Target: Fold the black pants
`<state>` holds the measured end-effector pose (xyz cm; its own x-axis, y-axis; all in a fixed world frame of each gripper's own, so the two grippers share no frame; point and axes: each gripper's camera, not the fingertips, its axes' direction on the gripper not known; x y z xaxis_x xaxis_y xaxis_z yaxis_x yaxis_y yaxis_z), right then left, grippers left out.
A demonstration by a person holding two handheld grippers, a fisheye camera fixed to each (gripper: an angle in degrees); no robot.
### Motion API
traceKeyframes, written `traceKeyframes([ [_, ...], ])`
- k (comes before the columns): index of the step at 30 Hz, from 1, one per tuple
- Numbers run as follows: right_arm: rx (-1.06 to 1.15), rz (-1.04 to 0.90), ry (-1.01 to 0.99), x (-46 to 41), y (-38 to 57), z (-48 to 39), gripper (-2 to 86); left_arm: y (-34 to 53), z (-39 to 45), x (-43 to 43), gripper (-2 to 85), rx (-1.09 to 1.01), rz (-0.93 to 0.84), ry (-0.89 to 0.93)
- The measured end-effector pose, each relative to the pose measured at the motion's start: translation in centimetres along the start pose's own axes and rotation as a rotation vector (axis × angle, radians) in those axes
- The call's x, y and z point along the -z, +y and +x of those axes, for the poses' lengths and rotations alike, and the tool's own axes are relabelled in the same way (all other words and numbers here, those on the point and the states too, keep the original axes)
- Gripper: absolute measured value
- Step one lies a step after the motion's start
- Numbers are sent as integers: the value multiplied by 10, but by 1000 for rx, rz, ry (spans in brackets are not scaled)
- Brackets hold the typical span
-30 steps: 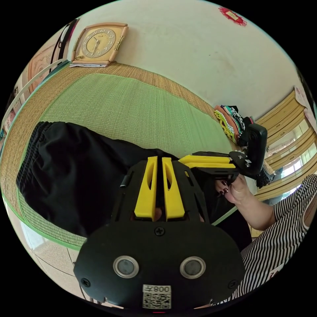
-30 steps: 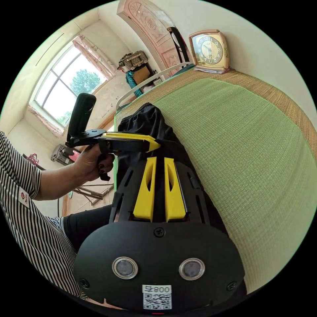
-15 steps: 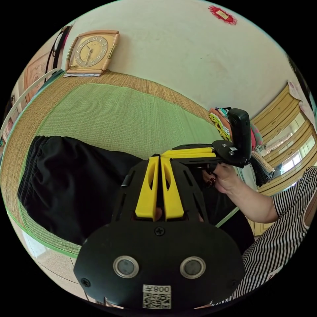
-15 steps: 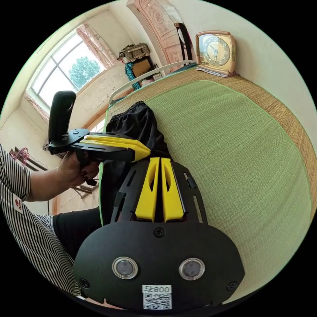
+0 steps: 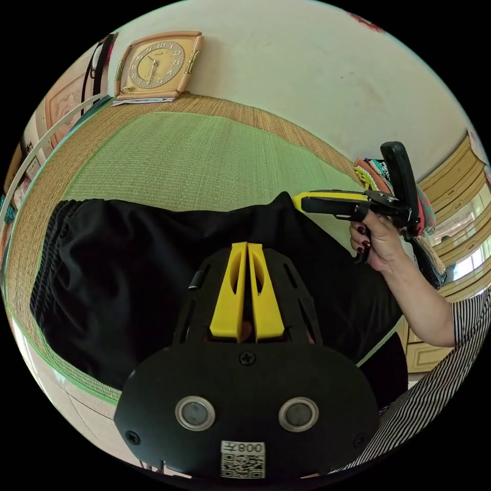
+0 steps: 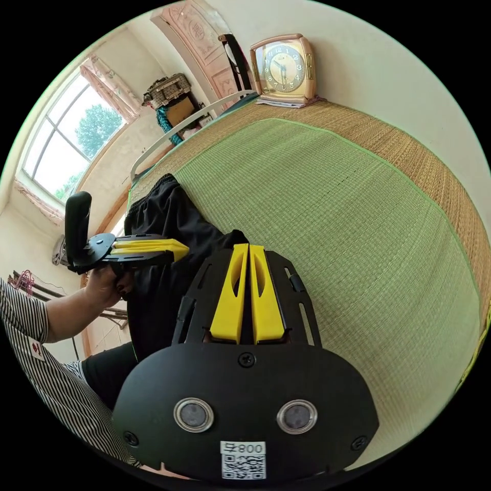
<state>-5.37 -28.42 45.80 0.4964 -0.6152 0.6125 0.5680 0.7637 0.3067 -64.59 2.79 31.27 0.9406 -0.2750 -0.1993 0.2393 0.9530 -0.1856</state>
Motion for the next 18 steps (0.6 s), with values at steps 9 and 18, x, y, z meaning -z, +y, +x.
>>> traceKeyframes([
  [9, -108, 97, -47, 21, 7, 9, 1, 17, -2, 19, 2, 30, 65, 53],
  [18, 5, -19, 64, -18, -13, -29, 1, 58, -25, 42, 2, 107, 56, -239],
])
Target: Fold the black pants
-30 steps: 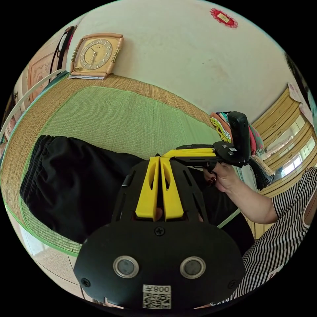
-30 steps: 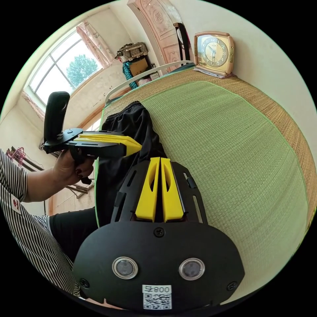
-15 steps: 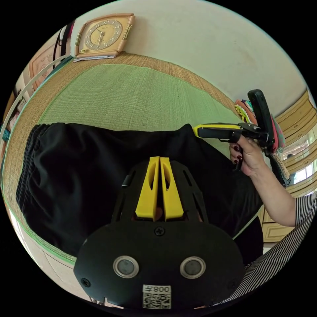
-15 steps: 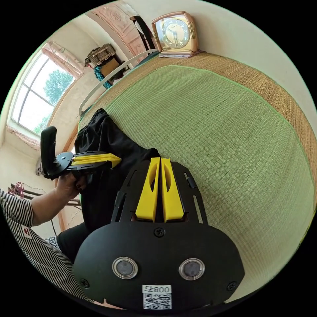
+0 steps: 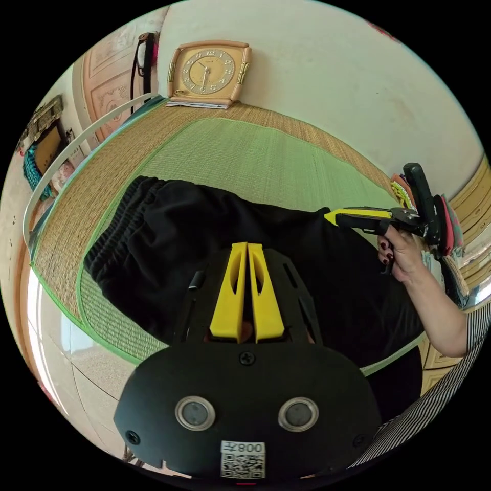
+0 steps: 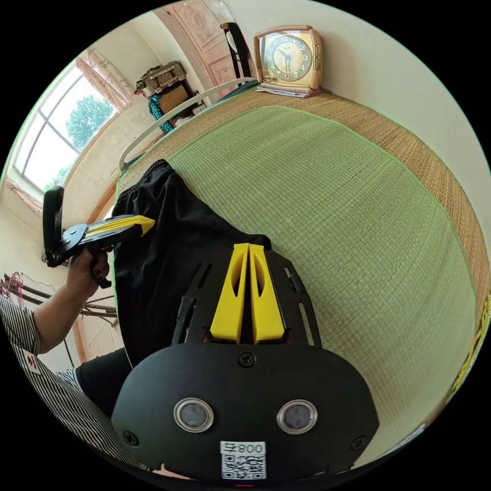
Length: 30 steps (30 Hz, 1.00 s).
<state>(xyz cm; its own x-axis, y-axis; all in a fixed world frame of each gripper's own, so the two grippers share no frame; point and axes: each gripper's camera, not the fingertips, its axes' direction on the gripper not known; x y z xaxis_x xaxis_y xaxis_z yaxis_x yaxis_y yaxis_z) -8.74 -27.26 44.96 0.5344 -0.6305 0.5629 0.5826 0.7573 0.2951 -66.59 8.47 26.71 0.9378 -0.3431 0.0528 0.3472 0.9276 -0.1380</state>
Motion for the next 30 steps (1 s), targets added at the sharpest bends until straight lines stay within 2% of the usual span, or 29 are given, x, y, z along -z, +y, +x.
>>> traceKeyframes([
  [4, -40, 16, -36, 2, 1, 3, 1, 9, -11, 13, 3, 43, 39, 58],
  [6, -23, 14, -6, 2, 0, -2, 1, 13, -20, 33, 3, 73, 152, 23],
  [11, 36, 7, 81, 1, -1, -19, 2, 23, -59, 28, 2, 222, 128, -134],
  [14, 39, 12, 60, 3, -1, -17, 3, 41, -84, 21, 1, 314, 154, 24],
  [16, 4, 7, -10, 6, -3, -7, 2, 48, -89, 20, 1, 357, 174, 67],
  [19, -138, 53, -143, 14, -2, 15, 1, 47, -80, 19, 2, 341, 170, 40],
  [22, -178, 127, -202, 31, 4, 20, 1, 43, -66, 26, 1, 312, 197, 102],
  [27, -138, 179, -105, 67, 24, -3, 1, 41, 2, 30, 2, 115, 219, 285],
  [30, -129, 84, -24, 55, 37, -15, 1, 41, 37, 11, 2, 44, 128, 246],
])
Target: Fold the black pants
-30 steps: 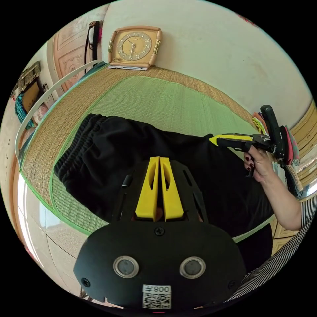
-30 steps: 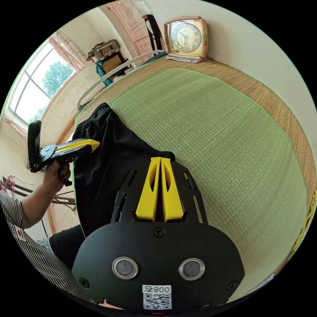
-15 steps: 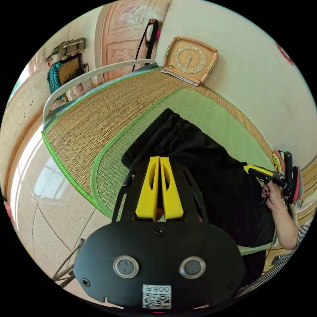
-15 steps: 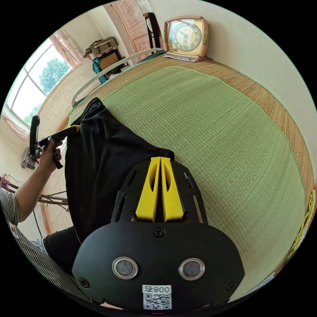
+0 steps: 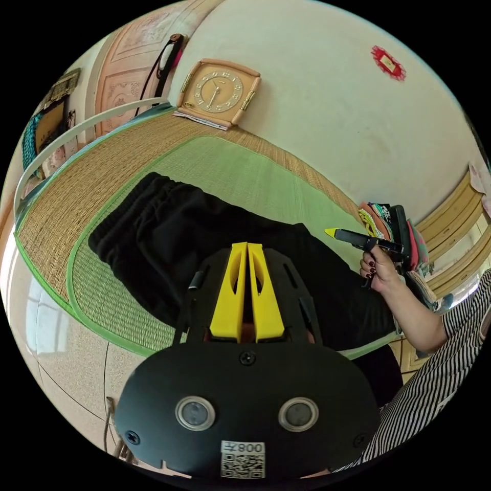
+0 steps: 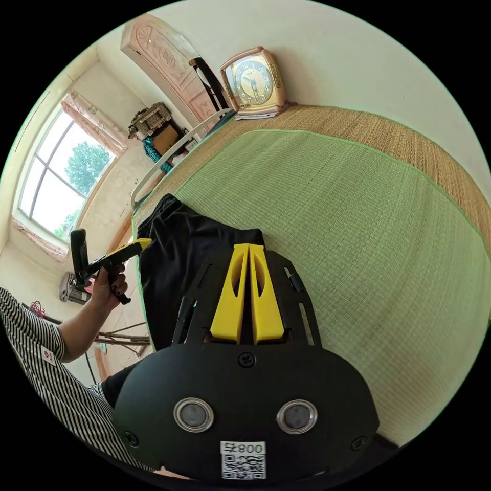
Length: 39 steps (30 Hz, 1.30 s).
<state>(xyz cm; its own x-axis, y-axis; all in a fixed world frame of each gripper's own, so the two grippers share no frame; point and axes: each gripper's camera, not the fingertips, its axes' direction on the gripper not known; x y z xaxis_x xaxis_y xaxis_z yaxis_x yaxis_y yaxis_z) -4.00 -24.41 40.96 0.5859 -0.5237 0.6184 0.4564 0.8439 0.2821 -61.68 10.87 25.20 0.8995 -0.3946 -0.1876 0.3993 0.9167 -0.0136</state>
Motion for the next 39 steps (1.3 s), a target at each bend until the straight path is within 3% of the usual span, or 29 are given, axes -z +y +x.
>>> traceKeyframes([
  [3, 9, -65, 79, -20, 6, -1, 1, 4, 13, -24, 2, 11, -95, -83],
  [11, 17, -10, 42, 25, 18, -23, 1, 10, 62, -27, 2, -10, -91, 98],
  [16, -18, -175, 119, 7, 53, -30, 1, 16, 95, -63, 1, -35, -241, 66],
  [20, -33, -91, 60, 48, 73, -45, 1, 9, 133, -57, 1, -90, -198, 97],
  [28, -125, -231, 114, 65, 187, -72, 2, 16, 213, -107, 2, -231, -370, 71],
  [34, -237, -90, 100, 113, 217, -68, 9, -5, 278, -113, 6, -287, -325, 145],
  [39, -424, 7, 153, 158, 271, -44, 40, -16, 377, -155, 31, -455, -395, 356],
])
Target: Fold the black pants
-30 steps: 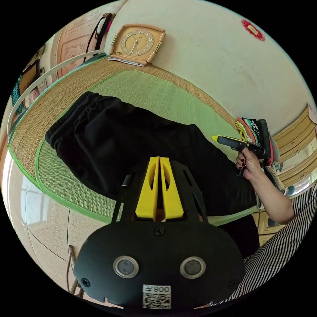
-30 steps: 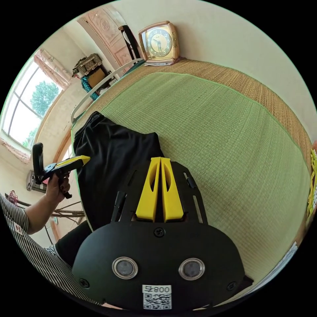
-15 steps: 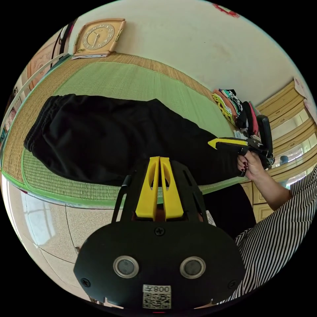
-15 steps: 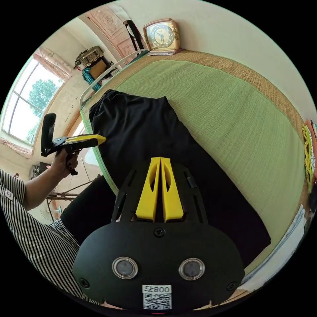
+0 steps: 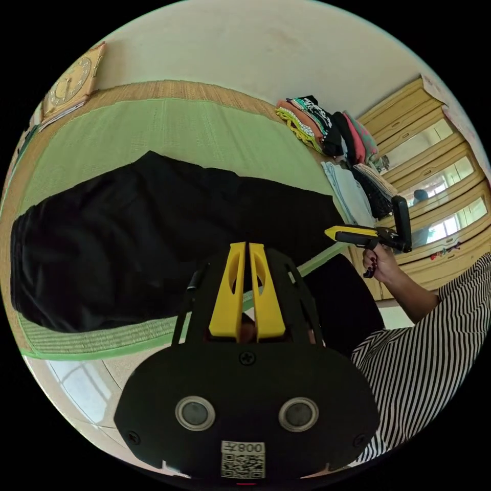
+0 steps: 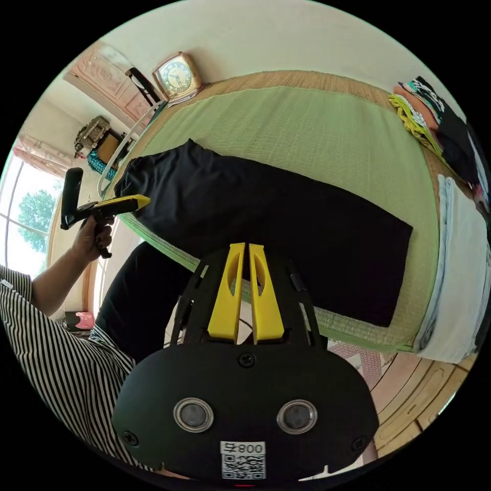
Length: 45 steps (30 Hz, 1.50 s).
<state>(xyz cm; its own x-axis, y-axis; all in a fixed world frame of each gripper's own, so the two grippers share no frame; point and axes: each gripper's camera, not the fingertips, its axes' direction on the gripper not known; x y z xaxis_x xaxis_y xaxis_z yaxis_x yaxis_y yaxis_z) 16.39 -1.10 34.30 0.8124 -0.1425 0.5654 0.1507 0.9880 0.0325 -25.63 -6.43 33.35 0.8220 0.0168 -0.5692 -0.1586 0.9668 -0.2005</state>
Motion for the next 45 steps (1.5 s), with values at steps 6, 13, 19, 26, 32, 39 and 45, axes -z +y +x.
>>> traceKeyframes([
  [6, -211, 68, 91, 36, 50, 57, 62, -101, 102, -94, 61, -289, -123, 87],
  [13, -299, 108, 99, 47, 81, 85, 68, -205, 192, -195, 57, -475, -232, 3],
  [19, -300, 116, 64, 44, 90, 89, 65, -253, 229, -258, 16, -508, -322, -127],
  [26, -312, 160, 54, 53, 103, 92, 67, -278, 264, -272, 15, -471, -283, -44],
  [32, -325, 138, 87, 53, 108, 99, 84, -313, 316, -297, 67, -569, -284, 24],
  [39, -344, 102, 95, 47, 113, 97, 88, -354, 373, -351, 84, -703, -399, -69],
  [45, -333, 89, 75, 44, 120, 95, 69, -361, 398, -366, 56, -764, -459, -63],
])
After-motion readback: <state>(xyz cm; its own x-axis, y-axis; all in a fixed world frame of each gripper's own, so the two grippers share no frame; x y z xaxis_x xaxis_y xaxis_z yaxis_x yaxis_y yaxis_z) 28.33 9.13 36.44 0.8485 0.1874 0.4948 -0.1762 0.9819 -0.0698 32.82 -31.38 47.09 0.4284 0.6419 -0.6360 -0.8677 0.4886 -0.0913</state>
